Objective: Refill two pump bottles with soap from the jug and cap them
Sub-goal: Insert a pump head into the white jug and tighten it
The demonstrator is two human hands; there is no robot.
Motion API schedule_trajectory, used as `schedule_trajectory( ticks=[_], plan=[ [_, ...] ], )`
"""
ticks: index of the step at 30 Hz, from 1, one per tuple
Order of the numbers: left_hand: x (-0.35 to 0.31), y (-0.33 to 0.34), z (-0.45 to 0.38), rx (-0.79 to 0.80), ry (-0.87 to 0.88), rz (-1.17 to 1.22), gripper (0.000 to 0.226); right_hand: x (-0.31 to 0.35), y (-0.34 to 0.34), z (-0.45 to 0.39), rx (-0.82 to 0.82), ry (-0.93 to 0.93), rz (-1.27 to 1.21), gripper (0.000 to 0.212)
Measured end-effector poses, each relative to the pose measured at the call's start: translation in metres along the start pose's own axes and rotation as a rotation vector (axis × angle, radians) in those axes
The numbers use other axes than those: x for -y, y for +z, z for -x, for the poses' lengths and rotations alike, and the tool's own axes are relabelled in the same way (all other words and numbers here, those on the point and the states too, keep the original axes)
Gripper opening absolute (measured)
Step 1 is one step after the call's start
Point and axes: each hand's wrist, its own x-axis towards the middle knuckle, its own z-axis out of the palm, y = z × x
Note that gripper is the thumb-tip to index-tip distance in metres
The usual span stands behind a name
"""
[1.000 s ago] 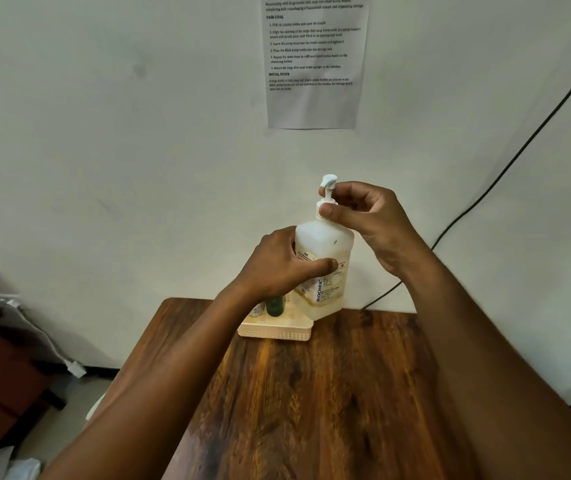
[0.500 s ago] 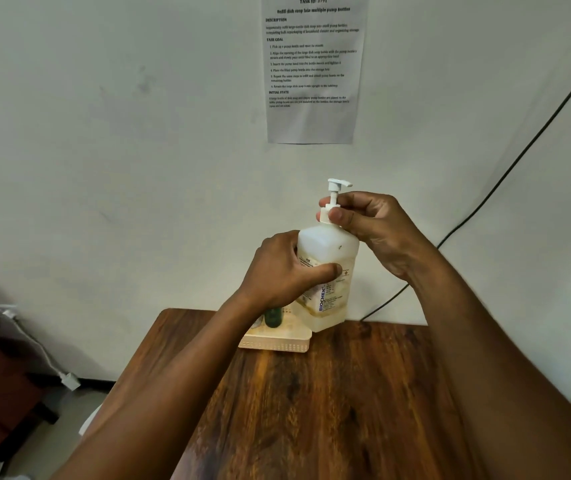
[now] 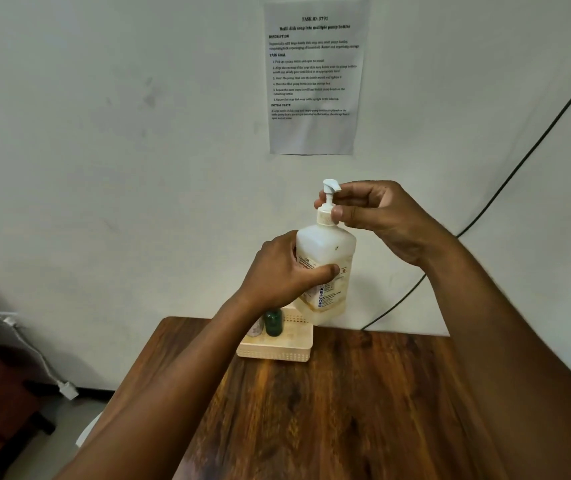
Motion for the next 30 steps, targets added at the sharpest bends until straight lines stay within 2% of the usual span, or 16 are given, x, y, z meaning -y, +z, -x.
schedule_trajectory(
  ticks=[3,8,11,16,19,22,24,28,30],
  plan=[
    [0.001,0.000,-0.002,-0.022,0.001,-0.014,0.060,-0.002,0.002,-0.002,-0.032,-0.012,0.047,0.031],
    [0.000,0.003,-0.002,-0.052,0.003,-0.060,0.060,-0.017,0.028,-0.003,-0.277,-0.020,0.189,0.044],
    [-0.001,0.002,-0.003,-0.059,0.005,-0.067,0.061,-0.016,0.027,-0.002,-0.258,-0.019,0.197,0.053],
    [0.000,-0.004,-0.006,-0.072,0.010,-0.074,0.068,0.004,0.004,-0.005,-0.108,0.007,0.076,0.040],
    [-0.002,-0.003,-0.005,-0.091,0.016,-0.059,0.068,0.000,0.016,-0.008,-0.226,0.024,0.131,0.034],
    [-0.001,-0.001,-0.003,-0.093,0.010,-0.066,0.068,-0.010,0.031,-0.009,-0.344,0.048,0.172,0.037],
    [0.002,-0.002,-0.002,-0.091,0.001,-0.075,0.067,-0.010,0.032,-0.007,-0.325,0.064,0.160,0.039],
    [0.002,-0.005,-0.003,-0.099,-0.012,-0.092,0.066,0.004,0.019,-0.005,-0.162,0.096,0.081,0.032],
    [0.000,-0.004,-0.004,-0.112,-0.015,-0.103,0.069,0.003,0.022,-0.007,-0.223,0.071,0.097,0.029]
  ],
)
